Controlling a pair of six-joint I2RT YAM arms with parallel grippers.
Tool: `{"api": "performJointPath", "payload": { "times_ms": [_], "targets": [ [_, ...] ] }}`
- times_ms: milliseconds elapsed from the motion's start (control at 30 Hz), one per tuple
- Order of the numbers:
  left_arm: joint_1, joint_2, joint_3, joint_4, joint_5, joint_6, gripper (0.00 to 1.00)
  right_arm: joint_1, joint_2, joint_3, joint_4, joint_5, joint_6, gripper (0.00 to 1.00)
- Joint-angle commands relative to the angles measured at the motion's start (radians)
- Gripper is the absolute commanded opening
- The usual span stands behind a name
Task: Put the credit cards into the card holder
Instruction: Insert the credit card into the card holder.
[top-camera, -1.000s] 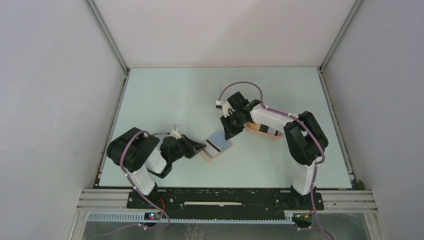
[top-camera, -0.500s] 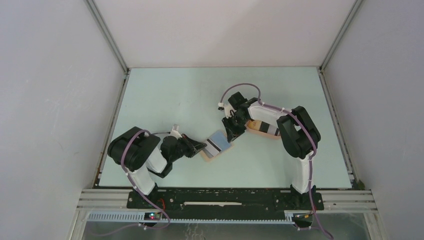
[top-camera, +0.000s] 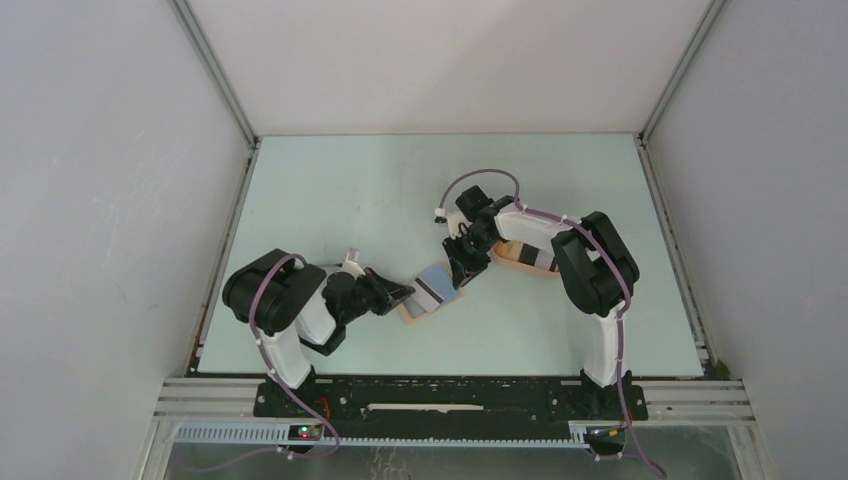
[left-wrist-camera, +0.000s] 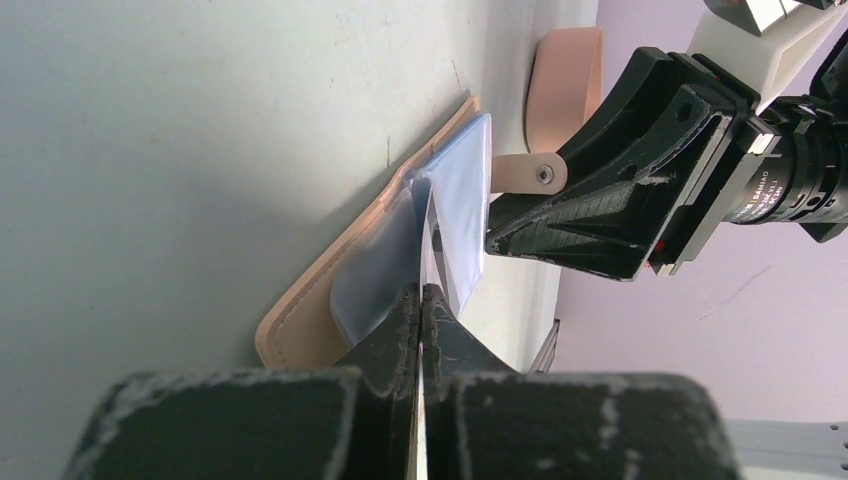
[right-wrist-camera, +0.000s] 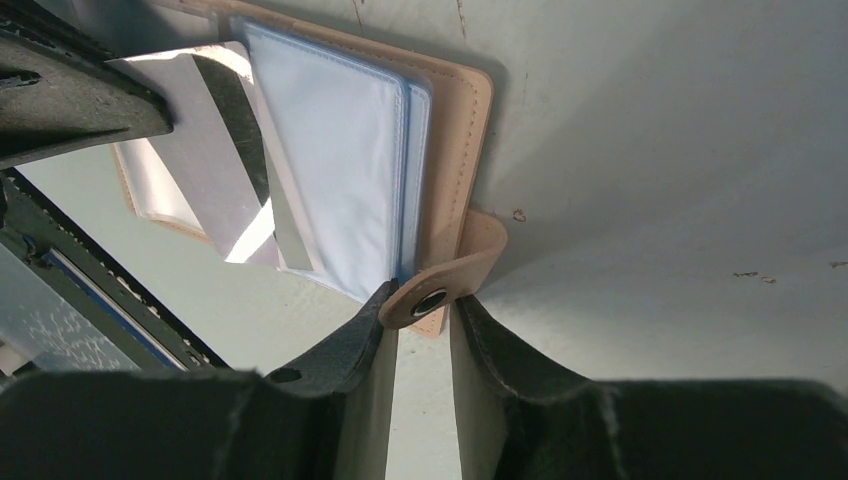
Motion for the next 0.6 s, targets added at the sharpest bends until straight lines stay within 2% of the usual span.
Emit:
{"api": "performJointPath", "payload": {
  "times_ms": [0, 567],
  "targets": [
    [0.001, 0.015, 0.011, 0.017, 0.020, 0.014, 0.00, 0.008, 0.010, 0.024, -0.017, -0.021, -0.001, 0.33],
    [0.001, -0.039, 0.052, -0.136, 0.033, 0.022, 0.00, 0.019, 0.009, 0.024, -0.014, -0.021, 0.001, 0.32]
  ]
}}
